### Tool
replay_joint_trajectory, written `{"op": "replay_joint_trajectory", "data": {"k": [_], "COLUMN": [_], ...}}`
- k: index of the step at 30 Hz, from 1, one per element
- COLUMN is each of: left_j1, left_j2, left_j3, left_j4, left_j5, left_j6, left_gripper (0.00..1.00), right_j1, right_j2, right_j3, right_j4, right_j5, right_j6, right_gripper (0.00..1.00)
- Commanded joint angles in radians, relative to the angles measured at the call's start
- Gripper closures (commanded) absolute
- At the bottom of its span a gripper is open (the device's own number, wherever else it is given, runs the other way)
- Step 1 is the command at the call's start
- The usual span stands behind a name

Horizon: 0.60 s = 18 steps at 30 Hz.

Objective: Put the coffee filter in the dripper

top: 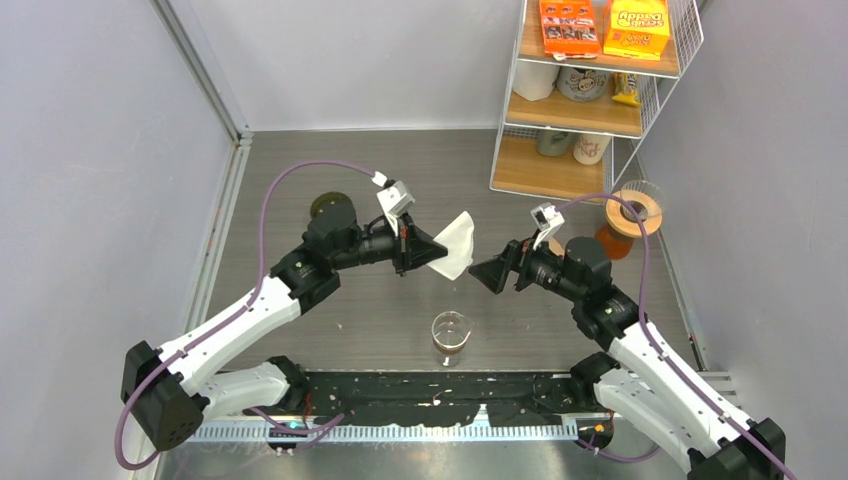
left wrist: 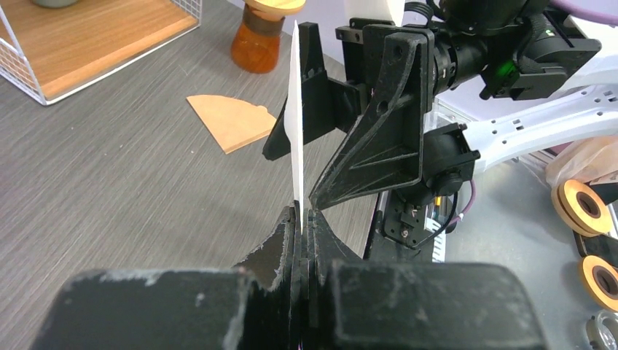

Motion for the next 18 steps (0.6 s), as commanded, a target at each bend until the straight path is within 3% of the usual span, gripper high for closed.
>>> {"op": "replay_joint_trajectory", "data": {"k": [1, 18], "left_j1": [0.004, 0.005], "left_j2": [-0.025, -0.03], "left_j3": [-0.004, -0.003], "left_j4": [0.072, 0.078], "left_j5": [0.002, 0.038], "left_j6": [-0.015, -0.008], "left_gripper": [1.0, 1.0], "right_j1": [-0.003, -0.012], "right_j2": [0.023, 0.026], "right_j3": [0.005, 0.024], "right_j4": [0.119, 0.026], "right_j5": [-0.061, 0.035], "right_j6": [0.034, 0.021], "right_gripper": [0.03, 0.03]}}
